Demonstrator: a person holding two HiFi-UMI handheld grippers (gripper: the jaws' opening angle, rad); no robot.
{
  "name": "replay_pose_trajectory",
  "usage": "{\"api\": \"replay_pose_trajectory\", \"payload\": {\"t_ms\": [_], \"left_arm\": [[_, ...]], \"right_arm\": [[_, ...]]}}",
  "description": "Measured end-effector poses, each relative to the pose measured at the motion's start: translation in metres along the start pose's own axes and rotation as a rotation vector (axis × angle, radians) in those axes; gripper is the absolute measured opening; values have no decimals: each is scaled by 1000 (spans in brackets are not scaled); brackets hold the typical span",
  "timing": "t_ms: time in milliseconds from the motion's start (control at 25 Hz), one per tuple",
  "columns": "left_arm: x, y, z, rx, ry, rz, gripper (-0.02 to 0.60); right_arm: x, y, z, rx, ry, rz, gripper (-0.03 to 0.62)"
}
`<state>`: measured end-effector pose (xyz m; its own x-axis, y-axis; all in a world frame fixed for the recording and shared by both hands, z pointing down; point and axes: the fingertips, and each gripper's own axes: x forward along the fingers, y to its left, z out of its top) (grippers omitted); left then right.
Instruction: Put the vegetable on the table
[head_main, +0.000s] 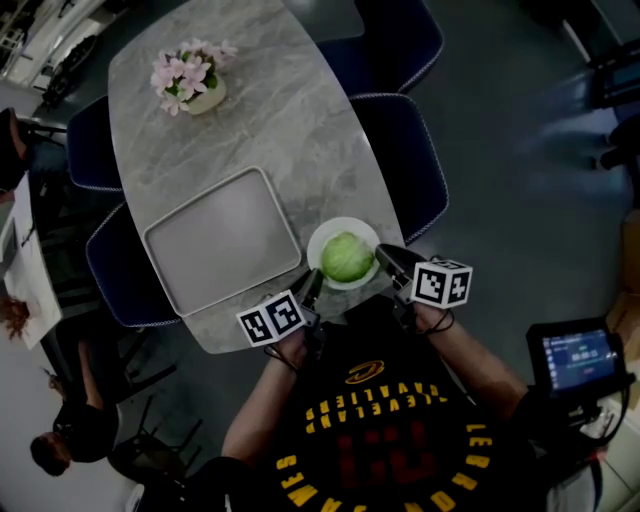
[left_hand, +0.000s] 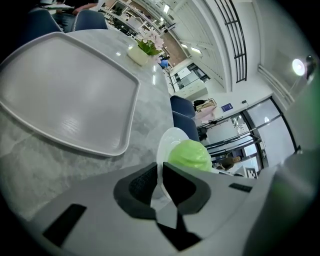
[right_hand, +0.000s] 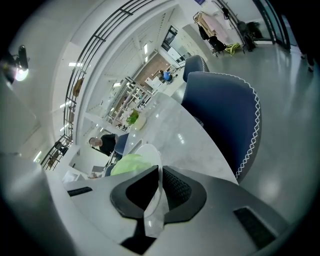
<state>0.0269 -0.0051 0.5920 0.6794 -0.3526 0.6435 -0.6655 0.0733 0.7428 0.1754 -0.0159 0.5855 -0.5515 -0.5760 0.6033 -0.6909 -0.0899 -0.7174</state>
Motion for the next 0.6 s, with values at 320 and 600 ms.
{"api": "replay_pose_trajectory", "payload": {"t_ms": [320, 600], "left_arm": [[9, 17, -6, 16, 17, 30, 37], [21, 31, -14, 20, 29, 58, 37]], "right_arm": [[12, -14, -13, -23, 30, -17, 34], [21, -30, -24, -16, 43, -22, 34]]}}
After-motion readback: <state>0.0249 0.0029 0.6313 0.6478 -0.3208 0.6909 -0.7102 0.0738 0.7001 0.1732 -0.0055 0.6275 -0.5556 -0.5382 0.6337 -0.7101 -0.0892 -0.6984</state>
